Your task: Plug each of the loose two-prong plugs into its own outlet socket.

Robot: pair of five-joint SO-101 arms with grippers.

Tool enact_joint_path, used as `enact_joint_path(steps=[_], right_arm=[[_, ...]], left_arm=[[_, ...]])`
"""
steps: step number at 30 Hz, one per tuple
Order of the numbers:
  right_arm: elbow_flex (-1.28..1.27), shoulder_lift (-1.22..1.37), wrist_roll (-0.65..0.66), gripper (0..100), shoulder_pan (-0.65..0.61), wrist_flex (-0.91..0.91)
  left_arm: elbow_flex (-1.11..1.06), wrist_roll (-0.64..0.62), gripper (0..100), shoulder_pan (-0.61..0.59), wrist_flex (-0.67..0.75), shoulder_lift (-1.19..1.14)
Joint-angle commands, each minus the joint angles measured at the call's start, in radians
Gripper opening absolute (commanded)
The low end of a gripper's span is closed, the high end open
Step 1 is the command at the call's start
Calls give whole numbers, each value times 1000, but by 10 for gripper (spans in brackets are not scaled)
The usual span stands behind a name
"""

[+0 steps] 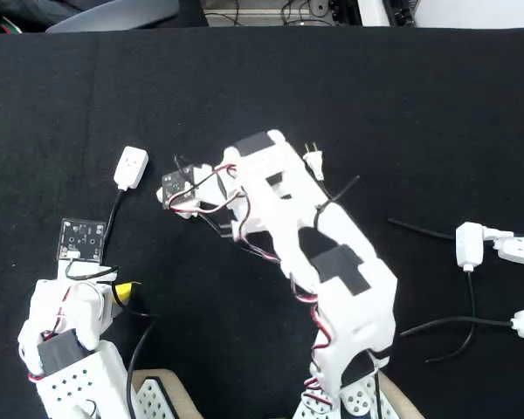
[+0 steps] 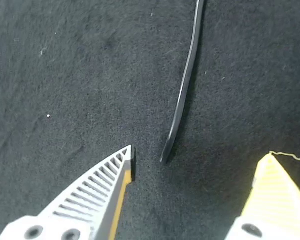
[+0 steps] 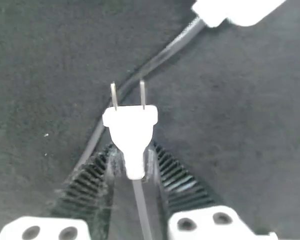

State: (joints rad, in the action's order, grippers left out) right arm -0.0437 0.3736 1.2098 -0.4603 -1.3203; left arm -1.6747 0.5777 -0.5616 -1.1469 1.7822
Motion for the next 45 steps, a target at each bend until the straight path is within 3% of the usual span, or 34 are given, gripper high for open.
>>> enact_joint_path(steps=[1, 3, 5, 10, 13, 16, 24, 28, 32, 36, 43, 45], right_arm=[[1, -104, 11, 233, 11, -40], [-1, -147, 5, 308, 12, -81], [-1, -191, -100, 328, -2, -133], [-27, -280, -588, 229, -28, -219], [-101, -286, -795, 130, -25, -242], [-216, -285, -873, 51, -25, -230], [-383, -285, -882, 43, -28, -199], [-372, -286, -927, 43, 51, -57], [-291, -286, -1250, 45, 126, 17], [-226, -286, -1617, 46, 68, 49], [-272, -285, -1827, 51, -41, 253], [-291, -285, -1910, 95, -57, 298]], left_arm=[[2, 12, 374, 12, 15, 5], [2, 12, 374, 12, 15, 5], [2, 12, 374, 12, 15, 5], [2, 12, 374, 13, 15, 5], [2, 12, 374, 13, 15, 5], [2, 12, 374, 13, 15, 5], [2, 12, 374, 13, 14, 5], [2, 12, 374, 13, 14, 5], [2, 12, 374, 13, 14, 5], [2, 12, 374, 13, 14, 5], [2, 12, 374, 13, 14, 5], [2, 12, 374, 13, 15, 5]])
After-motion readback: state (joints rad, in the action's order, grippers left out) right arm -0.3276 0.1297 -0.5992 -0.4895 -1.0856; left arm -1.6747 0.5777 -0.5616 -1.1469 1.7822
